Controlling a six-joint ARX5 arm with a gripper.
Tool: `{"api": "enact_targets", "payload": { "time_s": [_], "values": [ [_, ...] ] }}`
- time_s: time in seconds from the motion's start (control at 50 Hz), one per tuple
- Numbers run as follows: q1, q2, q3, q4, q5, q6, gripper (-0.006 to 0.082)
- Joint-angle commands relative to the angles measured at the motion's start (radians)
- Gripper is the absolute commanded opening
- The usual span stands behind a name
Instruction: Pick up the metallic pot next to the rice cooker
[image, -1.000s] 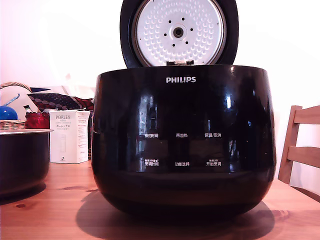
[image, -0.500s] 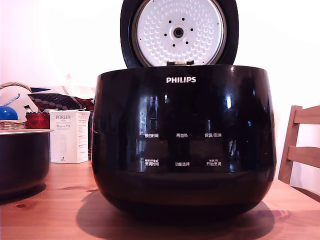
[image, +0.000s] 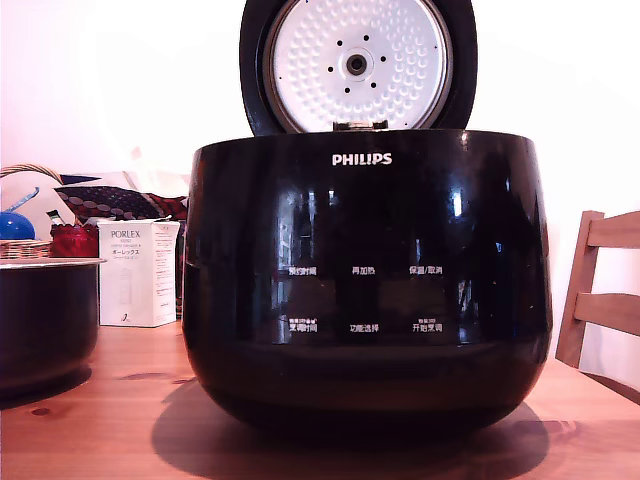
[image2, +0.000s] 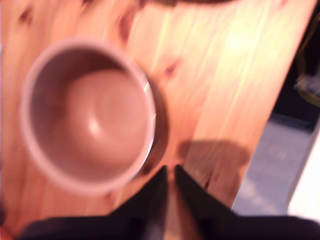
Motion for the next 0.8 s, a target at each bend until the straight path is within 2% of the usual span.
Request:
{"api": "enact_targets", "payload": {
  "time_s": [0.0, 0.16, 0.72, 0.78],
  "values": [
    [0.003, 0.039, 0.004, 0.001, 0.008, -0.004, 0.0258],
    [0.003, 0.103, 0.004, 0.001, -0.009, -0.003, 0.033],
    [0.004, 0.311, 0.004, 0.001, -0.073, 0.057, 0.0331],
    [0.004, 0.33, 0.004, 0.001, -0.08, 0.094, 0.0331]
  ]
}}
